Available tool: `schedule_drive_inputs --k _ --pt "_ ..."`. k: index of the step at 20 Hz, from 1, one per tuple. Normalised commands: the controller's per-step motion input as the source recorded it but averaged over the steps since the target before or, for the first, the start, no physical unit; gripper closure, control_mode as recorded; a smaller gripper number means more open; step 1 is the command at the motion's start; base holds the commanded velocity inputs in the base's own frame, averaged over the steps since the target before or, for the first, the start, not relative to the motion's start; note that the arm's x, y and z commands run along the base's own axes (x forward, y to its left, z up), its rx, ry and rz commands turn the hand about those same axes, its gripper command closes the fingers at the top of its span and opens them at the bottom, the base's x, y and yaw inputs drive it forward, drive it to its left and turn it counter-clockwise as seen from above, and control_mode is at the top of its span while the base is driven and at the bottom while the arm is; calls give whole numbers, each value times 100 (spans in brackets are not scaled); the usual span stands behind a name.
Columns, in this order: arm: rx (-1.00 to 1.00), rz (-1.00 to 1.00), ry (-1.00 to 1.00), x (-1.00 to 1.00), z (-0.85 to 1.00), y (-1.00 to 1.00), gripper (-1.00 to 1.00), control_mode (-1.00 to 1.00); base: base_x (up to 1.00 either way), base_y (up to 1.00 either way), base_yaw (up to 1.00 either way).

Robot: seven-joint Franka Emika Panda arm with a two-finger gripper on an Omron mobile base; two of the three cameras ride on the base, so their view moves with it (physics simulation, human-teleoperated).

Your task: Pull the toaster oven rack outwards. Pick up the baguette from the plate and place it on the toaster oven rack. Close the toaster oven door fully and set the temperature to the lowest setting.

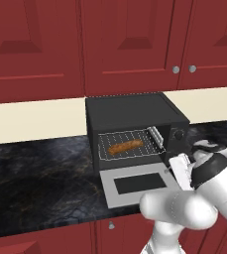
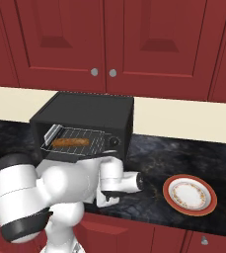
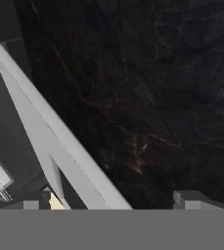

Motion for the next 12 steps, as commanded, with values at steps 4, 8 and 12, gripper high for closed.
schedule_drive_inputs --k 4,8,12 --pt "27 4 0 30 35 2 -100 -100 0 0 0" --pt "30 4 0 34 50 0 -100 -100 0 0 0" --pt "28 2 0 33 47 0 -100 -100 0 0 0"
